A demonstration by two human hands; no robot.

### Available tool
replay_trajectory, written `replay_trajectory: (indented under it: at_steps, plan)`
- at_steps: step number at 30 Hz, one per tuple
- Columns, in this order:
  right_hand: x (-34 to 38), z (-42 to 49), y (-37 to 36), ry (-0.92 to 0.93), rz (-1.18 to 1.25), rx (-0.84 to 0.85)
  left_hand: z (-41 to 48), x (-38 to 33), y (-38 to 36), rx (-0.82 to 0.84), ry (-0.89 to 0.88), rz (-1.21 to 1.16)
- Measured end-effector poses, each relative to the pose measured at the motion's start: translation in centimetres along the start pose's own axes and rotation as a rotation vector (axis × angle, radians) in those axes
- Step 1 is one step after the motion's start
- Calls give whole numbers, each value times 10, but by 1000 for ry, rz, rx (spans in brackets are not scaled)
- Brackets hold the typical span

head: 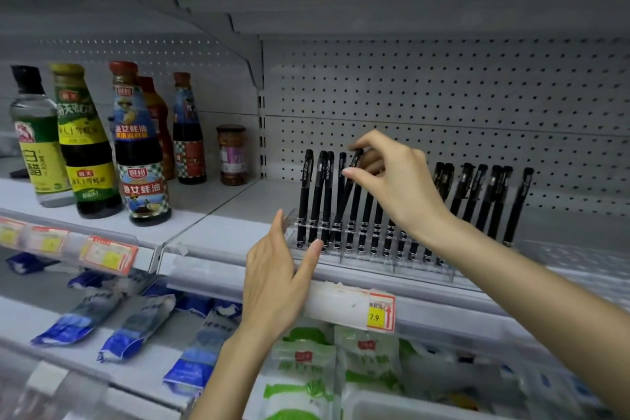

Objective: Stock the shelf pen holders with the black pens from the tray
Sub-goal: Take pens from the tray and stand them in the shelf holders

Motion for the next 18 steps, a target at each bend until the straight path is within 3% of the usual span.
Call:
replay_trajectory:
  at_steps: [12, 18]
  plan:
    - [7, 14, -26, 16, -59, 208, 0, 0, 0, 12, 24, 5]
    - [1, 5, -31, -11, -106, 231, 0, 0, 1, 39, 49, -12]
Point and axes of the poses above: each hand's wrist, its own z-axis towards the middle knuckle, its own y-axis out of the back of the hand, x = y × z, the point moved 10 cm from there along z, towards the middle knuckle, and after that the axes turned 15 degrees about y, right-handed, at the moved point
